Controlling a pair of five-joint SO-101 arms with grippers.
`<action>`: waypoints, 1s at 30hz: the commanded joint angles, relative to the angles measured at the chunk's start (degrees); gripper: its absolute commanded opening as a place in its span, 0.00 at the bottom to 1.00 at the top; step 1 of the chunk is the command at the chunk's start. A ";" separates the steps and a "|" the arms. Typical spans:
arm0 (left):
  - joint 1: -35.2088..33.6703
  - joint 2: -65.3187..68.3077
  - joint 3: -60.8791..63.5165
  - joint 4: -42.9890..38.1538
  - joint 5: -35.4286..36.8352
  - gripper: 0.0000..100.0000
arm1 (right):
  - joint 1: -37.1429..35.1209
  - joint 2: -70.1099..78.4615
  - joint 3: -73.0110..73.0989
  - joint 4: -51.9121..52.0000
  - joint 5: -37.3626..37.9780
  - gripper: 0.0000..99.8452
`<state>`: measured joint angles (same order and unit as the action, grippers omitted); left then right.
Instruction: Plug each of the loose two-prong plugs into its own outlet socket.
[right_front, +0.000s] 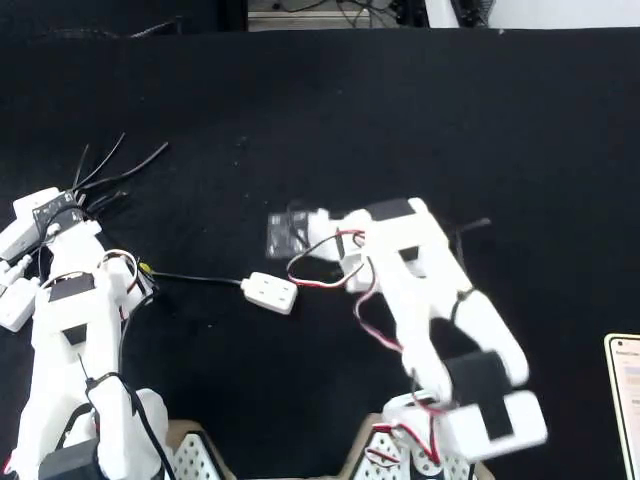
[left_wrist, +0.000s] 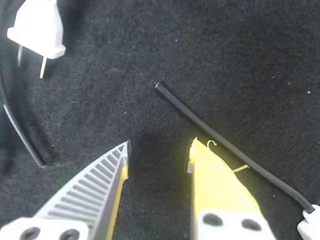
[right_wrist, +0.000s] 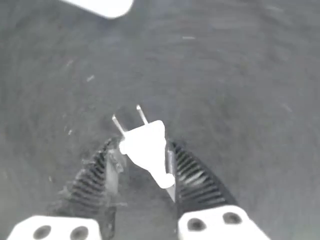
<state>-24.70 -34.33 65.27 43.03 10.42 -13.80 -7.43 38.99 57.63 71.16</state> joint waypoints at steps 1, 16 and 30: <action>-0.48 -1.32 -1.01 -0.53 0.53 0.20 | -0.88 -8.13 2.51 -1.41 -21.10 0.01; -0.48 -1.05 -0.92 -0.53 0.53 0.20 | -2.64 -1.63 7.78 -6.86 -35.69 0.23; -0.48 -1.14 -1.01 -0.53 0.53 0.20 | 1.67 -1.54 9.71 -7.82 -15.30 0.18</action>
<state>-24.70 -34.33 65.27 43.03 10.42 -13.63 -9.10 47.87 53.05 52.79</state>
